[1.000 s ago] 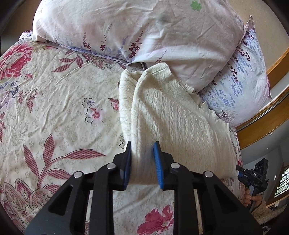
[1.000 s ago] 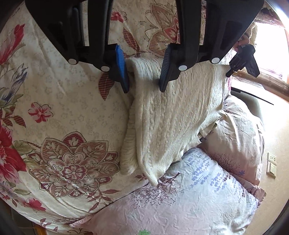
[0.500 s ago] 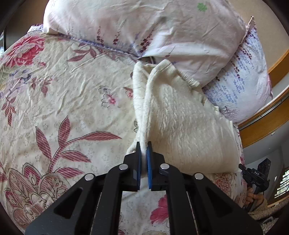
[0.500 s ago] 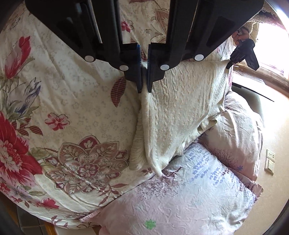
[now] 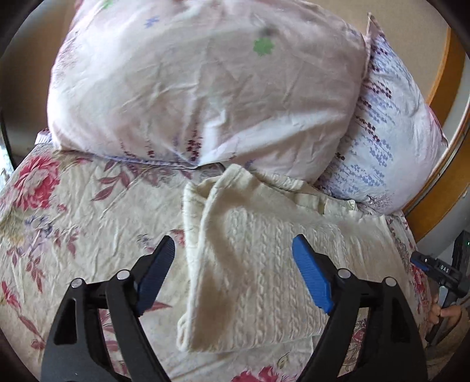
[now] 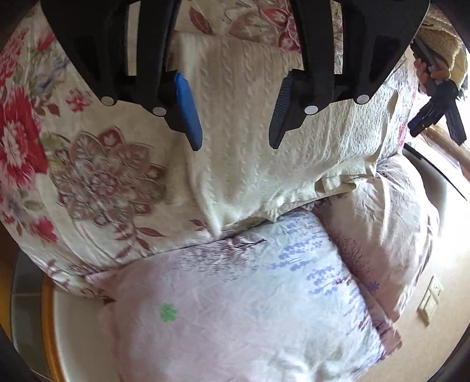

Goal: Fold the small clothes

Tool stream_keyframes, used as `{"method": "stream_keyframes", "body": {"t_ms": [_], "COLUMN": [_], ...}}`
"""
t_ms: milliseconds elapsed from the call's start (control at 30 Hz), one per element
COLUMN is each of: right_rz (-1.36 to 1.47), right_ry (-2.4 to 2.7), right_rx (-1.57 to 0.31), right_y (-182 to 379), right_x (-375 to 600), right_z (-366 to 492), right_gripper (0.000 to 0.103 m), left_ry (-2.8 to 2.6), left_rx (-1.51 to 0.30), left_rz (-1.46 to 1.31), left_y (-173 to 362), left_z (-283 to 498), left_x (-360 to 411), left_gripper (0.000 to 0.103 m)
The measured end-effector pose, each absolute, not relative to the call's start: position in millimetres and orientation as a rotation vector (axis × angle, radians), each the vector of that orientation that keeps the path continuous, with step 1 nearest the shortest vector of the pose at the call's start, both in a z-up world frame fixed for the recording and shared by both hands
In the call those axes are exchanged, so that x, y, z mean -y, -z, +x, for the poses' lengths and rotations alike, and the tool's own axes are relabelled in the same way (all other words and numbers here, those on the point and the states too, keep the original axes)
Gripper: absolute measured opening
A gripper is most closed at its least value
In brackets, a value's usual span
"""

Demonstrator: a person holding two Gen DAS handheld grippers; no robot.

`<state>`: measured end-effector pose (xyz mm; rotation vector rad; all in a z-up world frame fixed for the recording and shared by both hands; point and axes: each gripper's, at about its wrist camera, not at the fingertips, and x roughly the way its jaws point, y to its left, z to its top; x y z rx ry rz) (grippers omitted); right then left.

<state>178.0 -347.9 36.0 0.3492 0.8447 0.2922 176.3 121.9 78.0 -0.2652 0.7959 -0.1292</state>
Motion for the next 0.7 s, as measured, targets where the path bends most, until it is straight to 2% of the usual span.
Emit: {"method": "stream_keyframes", "body": {"t_ms": [100, 167, 300, 433, 700], "right_rz": [0.294, 0.218, 0.072, 0.058, -0.034], "right_ry": [-0.318, -0.292, -0.226, -0.196, -0.169], "right_rx": [-0.885, -0.902, -0.923, -0.969, -0.948], "right_y": [-27.6, -23.2, -14.4, 2.0, 11.8], "right_x": [315.6, 298.3, 282.1, 285.1, 274.8], "right_z": [195.5, 200.5, 204.2, 205.1, 203.8], "right_gripper": [0.059, 0.071, 0.071, 0.075, 0.084], "left_ry": [0.148, 0.139, 0.085, 0.062, 0.025], "left_rx": [-0.851, -0.899, -0.983, -0.989, -1.011], "left_rz": [-0.22, -0.182, -0.114, -0.088, -0.065], "left_y": [-64.0, -52.8, -31.6, -22.7, -13.3], "left_z": [205.5, 220.9, 236.9, 237.1, 242.0], "left_x": [-92.3, -79.0, -67.9, -67.9, -66.7], "left_gripper": [0.082, 0.082, 0.082, 0.082, 0.091]}}
